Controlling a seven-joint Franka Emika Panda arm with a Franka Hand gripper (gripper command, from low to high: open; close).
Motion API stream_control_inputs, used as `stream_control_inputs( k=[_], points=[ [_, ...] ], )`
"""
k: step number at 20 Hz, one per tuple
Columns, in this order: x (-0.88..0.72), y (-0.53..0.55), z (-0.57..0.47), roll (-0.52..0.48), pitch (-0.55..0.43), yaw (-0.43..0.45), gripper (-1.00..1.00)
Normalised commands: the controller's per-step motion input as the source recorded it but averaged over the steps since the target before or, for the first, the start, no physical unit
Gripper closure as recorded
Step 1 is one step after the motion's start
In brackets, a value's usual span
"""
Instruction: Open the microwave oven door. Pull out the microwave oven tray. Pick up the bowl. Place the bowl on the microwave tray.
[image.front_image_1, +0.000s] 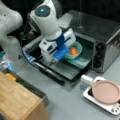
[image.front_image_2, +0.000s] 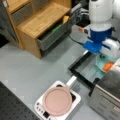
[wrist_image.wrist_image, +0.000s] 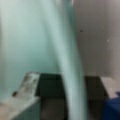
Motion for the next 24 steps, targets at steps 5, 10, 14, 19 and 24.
stream_control_inputs(
  k=[5,10,14,19,24],
  points=[
    [-0.18,0.11,-0.17,0.118,-0.184,-0.128,-1.0],
    [-0.21,0.12,-0.03,0.103,-0.14,-0.11,-1.0],
    [-0.24,-0.01,0.25,0.086,-0.017,-0.066,-1.0],
    [-0.07,-0.29,0.43,0.085,0.071,0.056,-1.0],
    [0.24,-0.33,0.26,0.021,0.106,0.177,-1.0]
  ],
)
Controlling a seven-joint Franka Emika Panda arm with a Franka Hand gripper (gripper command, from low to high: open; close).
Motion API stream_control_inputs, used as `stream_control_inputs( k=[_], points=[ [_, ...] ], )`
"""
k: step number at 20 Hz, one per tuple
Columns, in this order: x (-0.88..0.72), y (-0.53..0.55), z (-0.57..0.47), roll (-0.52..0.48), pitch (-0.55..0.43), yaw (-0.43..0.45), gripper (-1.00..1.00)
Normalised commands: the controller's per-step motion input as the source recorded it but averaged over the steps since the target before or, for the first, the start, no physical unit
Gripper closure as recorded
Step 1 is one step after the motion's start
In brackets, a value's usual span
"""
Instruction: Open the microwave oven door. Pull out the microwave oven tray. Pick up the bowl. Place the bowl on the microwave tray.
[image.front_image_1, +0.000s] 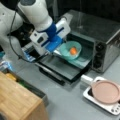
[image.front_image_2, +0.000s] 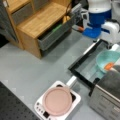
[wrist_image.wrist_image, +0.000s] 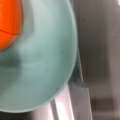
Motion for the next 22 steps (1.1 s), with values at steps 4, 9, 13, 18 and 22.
stream_control_inputs(
  k=[4,9,13,18,22],
  points=[
    [0.41,-0.26,0.12,-0.011,0.132,0.273,-1.0],
    [0.53,-0.29,0.03,-0.009,0.103,0.295,-1.0],
    [0.46,-0.28,0.01,-0.01,0.082,0.252,-1.0],
    [0.33,-0.26,0.03,-0.021,0.062,0.234,-1.0],
    [0.3,-0.3,0.02,-0.03,0.035,0.255,-1.0]
  ],
)
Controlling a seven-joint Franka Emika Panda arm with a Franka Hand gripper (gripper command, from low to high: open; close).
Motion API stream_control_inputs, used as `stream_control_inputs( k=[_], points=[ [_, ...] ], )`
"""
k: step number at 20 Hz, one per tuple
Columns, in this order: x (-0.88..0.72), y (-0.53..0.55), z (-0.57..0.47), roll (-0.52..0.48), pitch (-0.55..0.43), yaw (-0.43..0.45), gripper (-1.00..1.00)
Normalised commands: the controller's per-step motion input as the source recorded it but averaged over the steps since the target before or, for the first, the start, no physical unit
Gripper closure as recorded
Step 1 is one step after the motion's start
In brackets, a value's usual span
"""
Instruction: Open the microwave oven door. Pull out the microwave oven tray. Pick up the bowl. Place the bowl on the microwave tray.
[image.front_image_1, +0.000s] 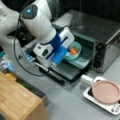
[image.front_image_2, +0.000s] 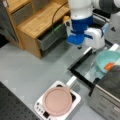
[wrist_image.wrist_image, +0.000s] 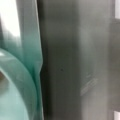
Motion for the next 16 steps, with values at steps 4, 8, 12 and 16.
stream_control_inputs(
  k=[4,8,12,16],
  points=[
    [0.29,-0.26,0.0,0.004,0.052,0.253,-1.0],
    [0.31,-0.23,0.01,0.02,0.062,0.23,-1.0],
    [0.33,-0.2,0.0,0.024,0.046,0.197,-1.0],
    [0.3,-0.18,-0.04,0.039,0.034,0.175,-1.0]
  ],
)
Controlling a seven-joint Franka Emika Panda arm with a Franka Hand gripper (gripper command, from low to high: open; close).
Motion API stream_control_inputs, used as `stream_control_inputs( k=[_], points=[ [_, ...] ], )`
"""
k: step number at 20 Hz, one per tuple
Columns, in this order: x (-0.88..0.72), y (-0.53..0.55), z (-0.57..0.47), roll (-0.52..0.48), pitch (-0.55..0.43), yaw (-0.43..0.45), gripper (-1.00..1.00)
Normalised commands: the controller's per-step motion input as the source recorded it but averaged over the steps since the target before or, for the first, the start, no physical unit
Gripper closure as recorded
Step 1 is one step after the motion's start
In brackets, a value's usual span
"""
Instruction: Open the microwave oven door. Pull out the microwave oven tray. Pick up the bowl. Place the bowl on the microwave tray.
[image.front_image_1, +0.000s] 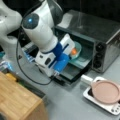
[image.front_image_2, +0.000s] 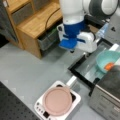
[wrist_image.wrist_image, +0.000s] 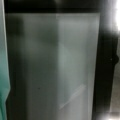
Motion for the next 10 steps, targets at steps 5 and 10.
stream_control_inputs(
  k=[5,10],
  points=[
    [0.25,-0.15,-0.13,0.072,-0.012,0.145,-1.0],
    [0.18,-0.14,-0.13,0.12,-0.03,0.1,-1.0]
  ],
)
